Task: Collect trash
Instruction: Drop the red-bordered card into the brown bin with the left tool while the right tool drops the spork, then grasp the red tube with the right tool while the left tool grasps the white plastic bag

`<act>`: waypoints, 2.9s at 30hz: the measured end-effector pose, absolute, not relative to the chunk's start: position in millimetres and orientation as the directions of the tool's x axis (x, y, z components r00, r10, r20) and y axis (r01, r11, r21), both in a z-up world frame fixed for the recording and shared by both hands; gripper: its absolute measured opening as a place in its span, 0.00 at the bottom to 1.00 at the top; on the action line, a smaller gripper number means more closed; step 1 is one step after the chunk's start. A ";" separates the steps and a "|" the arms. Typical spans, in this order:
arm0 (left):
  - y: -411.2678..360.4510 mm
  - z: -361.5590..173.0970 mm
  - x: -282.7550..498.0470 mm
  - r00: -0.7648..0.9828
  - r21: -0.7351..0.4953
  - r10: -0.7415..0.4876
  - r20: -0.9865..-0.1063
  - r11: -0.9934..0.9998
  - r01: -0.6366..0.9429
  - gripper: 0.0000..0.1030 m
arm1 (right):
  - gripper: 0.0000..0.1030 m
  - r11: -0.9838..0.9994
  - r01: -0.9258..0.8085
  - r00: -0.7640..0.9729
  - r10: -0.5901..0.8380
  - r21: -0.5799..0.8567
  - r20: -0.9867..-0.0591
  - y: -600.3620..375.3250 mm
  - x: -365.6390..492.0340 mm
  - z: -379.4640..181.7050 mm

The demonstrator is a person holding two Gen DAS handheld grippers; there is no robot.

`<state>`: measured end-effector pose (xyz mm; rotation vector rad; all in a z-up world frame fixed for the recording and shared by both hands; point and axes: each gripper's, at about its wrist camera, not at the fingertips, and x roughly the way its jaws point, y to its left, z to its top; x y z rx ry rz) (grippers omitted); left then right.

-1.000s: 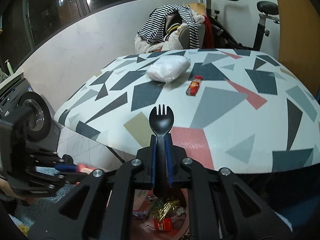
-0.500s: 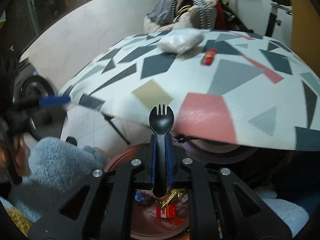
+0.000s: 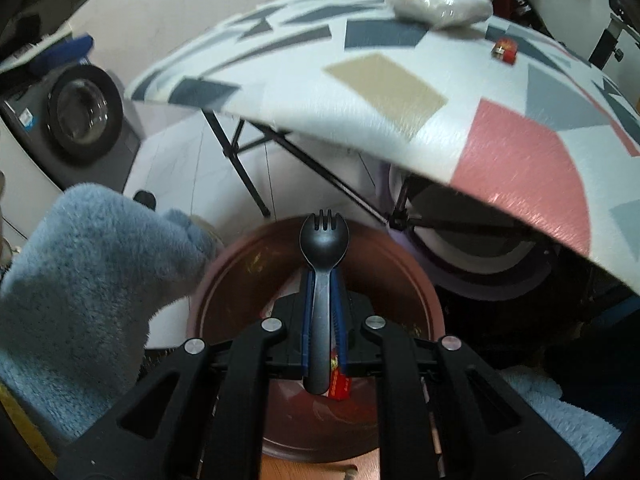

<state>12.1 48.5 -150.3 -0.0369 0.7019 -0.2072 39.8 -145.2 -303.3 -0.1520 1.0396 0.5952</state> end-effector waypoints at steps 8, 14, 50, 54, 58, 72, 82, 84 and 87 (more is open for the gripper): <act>51.3 -154.0 11.4 0.748 -0.083 -0.166 -0.642 0.985 0.148 0.93 | 0.31 0.844 -0.516 0.346 0.359 0.143 -0.867 -145.3 37.3 -313.8; 54.6 -155.5 11.9 0.744 -0.091 -0.160 -0.649 0.987 0.133 0.93 | 0.95 0.848 -0.516 0.367 0.348 0.122 -0.863 -146.0 36.7 -311.2; 35.8 -143.8 89.6 0.759 -0.141 -0.256 -0.599 0.966 0.215 0.93 | 0.81 0.955 -0.283 0.593 0.249 0.091 -0.766 -221.2 181.5 -214.5; 35.0 -147.2 112.0 0.752 -0.150 -0.260 -0.606 0.966 0.213 0.93 | 0.70 0.958 -0.281 0.561 0.216 0.062 -0.799 -212.7 221.7 -220.2; 31.9 -150.5 132.7 0.748 -0.135 -0.253 -0.614 0.967 0.217 0.93 | 0.62 0.955 -0.293 0.547 0.203 0.042 -0.812 -201.3 249.5 -226.7; 1.7 -157.5 184.2 0.728 -0.073 -0.253 -0.637 0.960 0.270 0.93 | 0.27 0.962 -0.262 0.532 0.211 0.077 -0.820 -204.0 279.0 -241.3; -31.8 -172.3 237.7 0.692 -0.040 -0.261 -0.673 0.947 0.318 0.94 | 0.24 0.963 -0.216 0.598 0.262 0.162 -0.757 -230.1 268.3 -226.0; -42.3 -178.4 257.2 0.670 -0.035 -0.274 -0.690 0.937 0.347 0.94 | 0.24 0.963 -0.211 0.602 0.262 0.166 -0.754 -233.6 266.4 -223.5; -55.5 -184.3 282.7 0.662 0.002 -0.253 -0.706 0.933 0.360 0.94 | 0.23 0.964 -0.201 0.612 0.264 0.176 -0.745 -241.5 262.8 -219.7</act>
